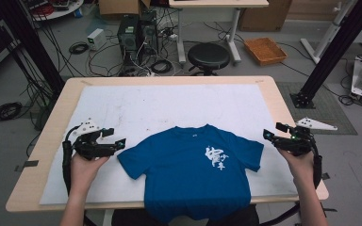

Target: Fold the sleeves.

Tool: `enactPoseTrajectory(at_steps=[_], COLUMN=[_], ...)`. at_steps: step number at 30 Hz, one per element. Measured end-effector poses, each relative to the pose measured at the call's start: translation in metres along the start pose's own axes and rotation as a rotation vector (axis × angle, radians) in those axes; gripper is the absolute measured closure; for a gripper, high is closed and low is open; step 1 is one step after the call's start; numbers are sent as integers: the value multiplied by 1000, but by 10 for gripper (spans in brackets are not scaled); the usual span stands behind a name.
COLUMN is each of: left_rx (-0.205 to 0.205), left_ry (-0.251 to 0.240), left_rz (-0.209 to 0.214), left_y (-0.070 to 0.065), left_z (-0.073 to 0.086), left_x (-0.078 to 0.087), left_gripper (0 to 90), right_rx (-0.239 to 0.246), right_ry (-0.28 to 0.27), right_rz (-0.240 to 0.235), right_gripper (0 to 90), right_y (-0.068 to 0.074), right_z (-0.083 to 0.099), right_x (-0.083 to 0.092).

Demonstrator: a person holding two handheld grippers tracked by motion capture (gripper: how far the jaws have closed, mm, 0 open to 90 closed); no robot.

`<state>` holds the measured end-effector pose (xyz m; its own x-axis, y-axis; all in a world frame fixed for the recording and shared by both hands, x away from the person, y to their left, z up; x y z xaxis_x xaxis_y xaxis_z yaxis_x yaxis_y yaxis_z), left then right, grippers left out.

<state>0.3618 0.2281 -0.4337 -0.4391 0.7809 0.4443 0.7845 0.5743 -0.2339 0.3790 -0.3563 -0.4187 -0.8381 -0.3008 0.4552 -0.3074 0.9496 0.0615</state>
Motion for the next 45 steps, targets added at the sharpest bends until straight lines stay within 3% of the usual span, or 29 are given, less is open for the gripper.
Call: enactPoseTrajectory(at_steps=[3, 5, 10, 16, 17, 21, 28, 32, 36, 41, 45], left_rx=[23, 30, 86, 123, 126, 137, 166, 171, 175, 206, 194], left_ry=[30, 36, 78, 113, 116, 164, 211, 210, 202, 159, 116], left_rz=[35, 31, 56, 54, 55, 59, 49, 35, 48, 81, 120], left_y=[2, 4, 7, 8, 8, 6, 7, 6, 5, 1, -8], left_z=[9, 11, 24, 31, 32, 37, 43, 44, 44, 37, 24], left_x=[2, 2, 0, -2, -2, -6, -10, -10, -11, -9, -8], left_gripper=[295, 307, 424, 496, 553, 621, 697, 763, 871, 881, 882], right_rx=[3, 2, 6, 3, 4, 5, 7, 10, 12, 10, 6], right_ry=[-3, -2, -7, -9, -10, -10, -13, -12, -12, -18, -24], right_rz=[1, 3, 11, 13, 14, 16, 17, 19, 17, 18, 16], right_gripper=[256, 257, 272, 273, 274, 275, 280, 282, 293, 296, 296], right_y=[0, 0, 1, 1, 1, 1, 1, 1, 1, 1, 0], right_z=[0, 0, -2, -2, -2, -2, -3, -3, -3, -3, -4], right_x=[-1, -1, -1, 0, 0, 0, 1, 0, 0, 2, 3])
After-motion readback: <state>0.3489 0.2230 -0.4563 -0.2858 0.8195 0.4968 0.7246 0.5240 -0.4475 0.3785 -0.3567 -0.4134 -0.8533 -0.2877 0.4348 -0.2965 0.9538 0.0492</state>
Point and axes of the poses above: each handheld gripper's, and its own axes: x roughly backward along the jaws, z roughly out of its underside, y roughly to its left, the point moved 5 cm from there along -x, roughly forward along the jaws, and after that the axes turned 14 degrees about z, right-handed, at the moved point
